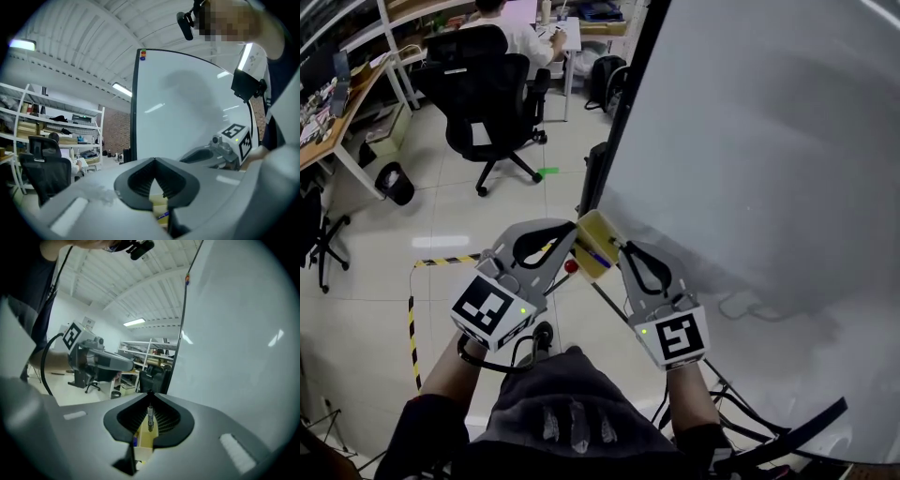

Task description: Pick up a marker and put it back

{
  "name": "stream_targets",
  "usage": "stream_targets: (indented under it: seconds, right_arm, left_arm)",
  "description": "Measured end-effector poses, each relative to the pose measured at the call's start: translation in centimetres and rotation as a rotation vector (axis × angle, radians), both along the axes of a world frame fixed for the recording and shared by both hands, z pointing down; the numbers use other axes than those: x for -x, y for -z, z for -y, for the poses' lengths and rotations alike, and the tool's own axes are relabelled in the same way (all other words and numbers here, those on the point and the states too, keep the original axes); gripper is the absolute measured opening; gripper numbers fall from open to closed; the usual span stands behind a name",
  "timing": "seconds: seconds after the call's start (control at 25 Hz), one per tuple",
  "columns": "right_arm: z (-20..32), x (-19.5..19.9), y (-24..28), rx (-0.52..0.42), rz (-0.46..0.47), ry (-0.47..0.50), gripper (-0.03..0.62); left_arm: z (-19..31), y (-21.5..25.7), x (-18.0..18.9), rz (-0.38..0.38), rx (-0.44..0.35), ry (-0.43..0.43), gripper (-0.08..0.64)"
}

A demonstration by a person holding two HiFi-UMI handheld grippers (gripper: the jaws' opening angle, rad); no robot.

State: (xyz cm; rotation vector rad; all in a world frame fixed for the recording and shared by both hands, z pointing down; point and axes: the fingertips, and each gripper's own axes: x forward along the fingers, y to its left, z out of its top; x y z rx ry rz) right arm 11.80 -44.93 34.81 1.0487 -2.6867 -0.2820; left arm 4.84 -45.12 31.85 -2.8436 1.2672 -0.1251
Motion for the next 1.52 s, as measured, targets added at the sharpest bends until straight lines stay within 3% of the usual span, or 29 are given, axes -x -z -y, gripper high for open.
stream_targets:
  seconds: [0.32, 1.0, 1.36, 1.52]
  right_arm:
    - [2.9, 0.5, -7.0, 0.146, -0.039, -0.067, 0.038]
    - [4.0, -0.2, -12.0, 0.219, -0.069, -0.107, 0.041]
    - [3.8, 0.2, -9.4, 0.181, -0.045, -0.085, 0.072]
    - [3.6, 1.0, -6.0, 0.103, -0.028, -0.042, 0.073]
  left_arm:
    - [1.3, -1.8, 0.9, -0.026, 0.027, -0.006, 0.006]
    - [1.4, -2.5, 2.2, -0.020, 0.051, 0.012, 0.006]
    - [1.3, -2.2, 2.1, -0.003, 0.051, 0.016, 0.006]
    - [1.0, -1.4, 1.8, -0.008, 0.018, 0.017, 0.006]
